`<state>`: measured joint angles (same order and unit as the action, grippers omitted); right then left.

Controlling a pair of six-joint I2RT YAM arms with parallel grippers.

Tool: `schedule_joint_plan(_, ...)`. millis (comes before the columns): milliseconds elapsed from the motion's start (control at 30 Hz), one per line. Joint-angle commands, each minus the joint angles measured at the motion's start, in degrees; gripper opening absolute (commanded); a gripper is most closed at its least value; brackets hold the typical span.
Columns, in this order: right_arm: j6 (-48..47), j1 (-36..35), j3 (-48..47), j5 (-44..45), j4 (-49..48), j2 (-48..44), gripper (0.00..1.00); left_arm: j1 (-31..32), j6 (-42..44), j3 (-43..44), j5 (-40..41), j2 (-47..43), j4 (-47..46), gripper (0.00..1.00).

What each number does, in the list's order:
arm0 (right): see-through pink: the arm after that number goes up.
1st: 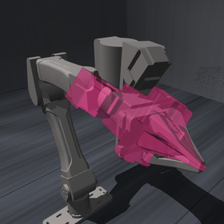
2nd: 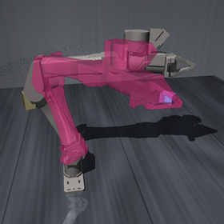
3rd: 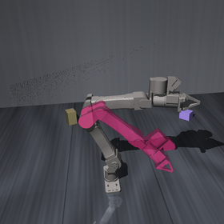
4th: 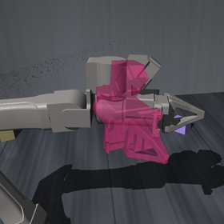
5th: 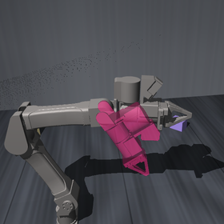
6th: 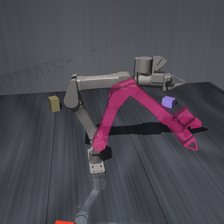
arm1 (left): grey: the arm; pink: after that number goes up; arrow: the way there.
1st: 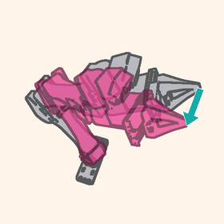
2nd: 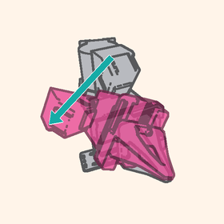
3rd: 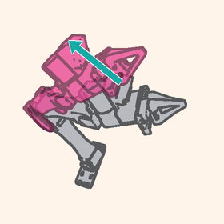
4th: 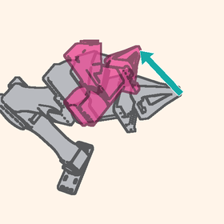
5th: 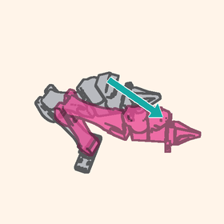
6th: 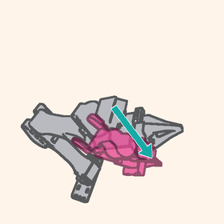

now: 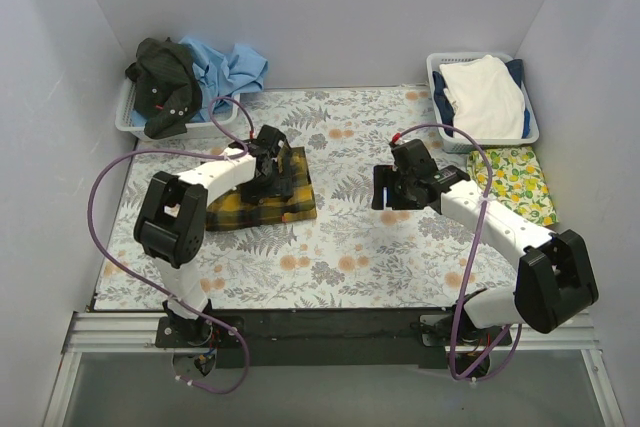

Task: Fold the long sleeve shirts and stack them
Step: Neatly place the folded shirt to the corner

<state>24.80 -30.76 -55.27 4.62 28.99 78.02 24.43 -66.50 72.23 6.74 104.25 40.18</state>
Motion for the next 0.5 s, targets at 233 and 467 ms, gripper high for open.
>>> schedule_joint_plan(233, 3.24, 0.27, 1.21, -3.22, -4.74, -0.5, 0.75, -3.41, 5.94, -6.66, 12.94, -3.87, 6.75, 0.76)
schedule_joint_plan(467, 3.77, 0.27, 2.53, -3.13, -4.82, -2.08, 0.74, -16.51, 11.13, -4.03, 7.67, -2.65, 2.53, 0.73)
